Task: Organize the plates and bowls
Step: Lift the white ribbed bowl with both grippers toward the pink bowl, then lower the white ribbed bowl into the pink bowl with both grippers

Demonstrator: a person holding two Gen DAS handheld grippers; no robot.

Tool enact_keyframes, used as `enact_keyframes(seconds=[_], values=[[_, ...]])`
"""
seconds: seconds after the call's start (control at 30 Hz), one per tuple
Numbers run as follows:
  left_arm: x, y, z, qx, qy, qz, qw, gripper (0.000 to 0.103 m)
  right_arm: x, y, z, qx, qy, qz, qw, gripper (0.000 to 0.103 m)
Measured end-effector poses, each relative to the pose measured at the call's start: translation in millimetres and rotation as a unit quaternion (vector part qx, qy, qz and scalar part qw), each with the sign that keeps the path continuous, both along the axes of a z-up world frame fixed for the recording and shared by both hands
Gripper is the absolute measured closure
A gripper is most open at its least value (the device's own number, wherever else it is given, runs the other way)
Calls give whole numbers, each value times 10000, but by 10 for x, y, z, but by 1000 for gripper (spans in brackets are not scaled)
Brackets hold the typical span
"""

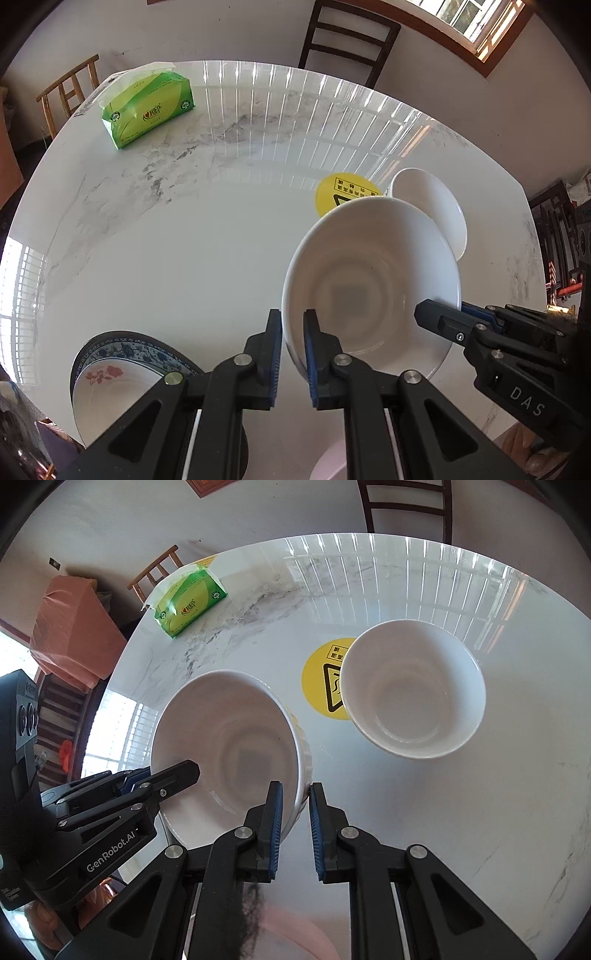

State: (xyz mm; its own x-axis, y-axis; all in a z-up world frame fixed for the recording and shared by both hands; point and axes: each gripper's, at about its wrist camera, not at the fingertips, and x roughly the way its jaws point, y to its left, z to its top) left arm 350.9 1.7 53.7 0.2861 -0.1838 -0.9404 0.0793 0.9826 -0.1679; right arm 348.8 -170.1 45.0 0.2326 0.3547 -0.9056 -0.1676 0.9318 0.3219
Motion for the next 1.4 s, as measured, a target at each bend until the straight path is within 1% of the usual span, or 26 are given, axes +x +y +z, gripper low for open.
enact_keyframes(seconds=[0.1,0.27,0.4,0.63,0.83,1.03,1.23,1.4], values=[[-118,-55,96,37,-69,-68,9999,90,-138,-36,100,18,-55,20,10000,89],[-432,-134,265,57,-166,-171,9997,89,-377,-106,274,52,-194,33,9998,90],[-641,-160,341,84,-227,-242,9994,89,-594,-132,386,36,-299,63,9995,90],[-1023,-226,506,127,-364,-344,9987,89,-915,-165,517,6,-406,110,9991,90],[-1290,-267,573,193,-429,-447,9979,88,-1154,-175,587,-12,-475,132,9988,90],[-1515,-284,539,203,-389,-511,9977,88,-1356,-180,598,-50,-492,169,9986,90],[-1677,-319,491,236,-351,-567,9975,88,-1506,-179,496,-61,-410,196,9989,90],[-1764,-360,387,301,-263,-628,9972,88,-1584,-188,401,-97,-347,190,9992,90]])
